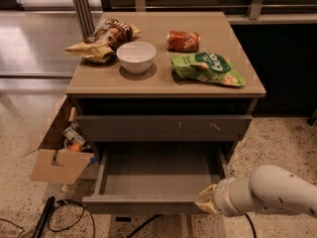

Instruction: Close middle drawer

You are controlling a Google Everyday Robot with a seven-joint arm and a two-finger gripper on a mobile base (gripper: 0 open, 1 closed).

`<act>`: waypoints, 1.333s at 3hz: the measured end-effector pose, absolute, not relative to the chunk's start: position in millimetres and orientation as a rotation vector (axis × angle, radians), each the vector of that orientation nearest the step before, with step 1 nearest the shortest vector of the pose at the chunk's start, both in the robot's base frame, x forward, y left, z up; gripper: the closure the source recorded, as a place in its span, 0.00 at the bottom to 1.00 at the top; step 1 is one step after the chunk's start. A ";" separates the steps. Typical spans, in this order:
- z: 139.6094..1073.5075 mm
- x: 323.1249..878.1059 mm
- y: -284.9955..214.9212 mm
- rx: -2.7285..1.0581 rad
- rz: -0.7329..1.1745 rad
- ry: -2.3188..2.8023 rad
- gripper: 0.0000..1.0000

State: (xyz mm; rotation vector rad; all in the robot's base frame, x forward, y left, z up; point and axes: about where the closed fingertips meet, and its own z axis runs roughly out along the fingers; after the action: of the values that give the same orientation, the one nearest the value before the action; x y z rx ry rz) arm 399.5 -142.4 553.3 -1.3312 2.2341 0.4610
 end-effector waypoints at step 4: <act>415.7 395.8 -118.7 -1.279 0.572 2.323 0.84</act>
Offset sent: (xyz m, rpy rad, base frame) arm -0.0106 0.0266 -0.1468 0.0531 0.1231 -0.0253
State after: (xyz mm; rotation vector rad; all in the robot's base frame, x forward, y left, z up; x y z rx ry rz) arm 395.8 -118.7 415.7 -1.2786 2.3226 0.5724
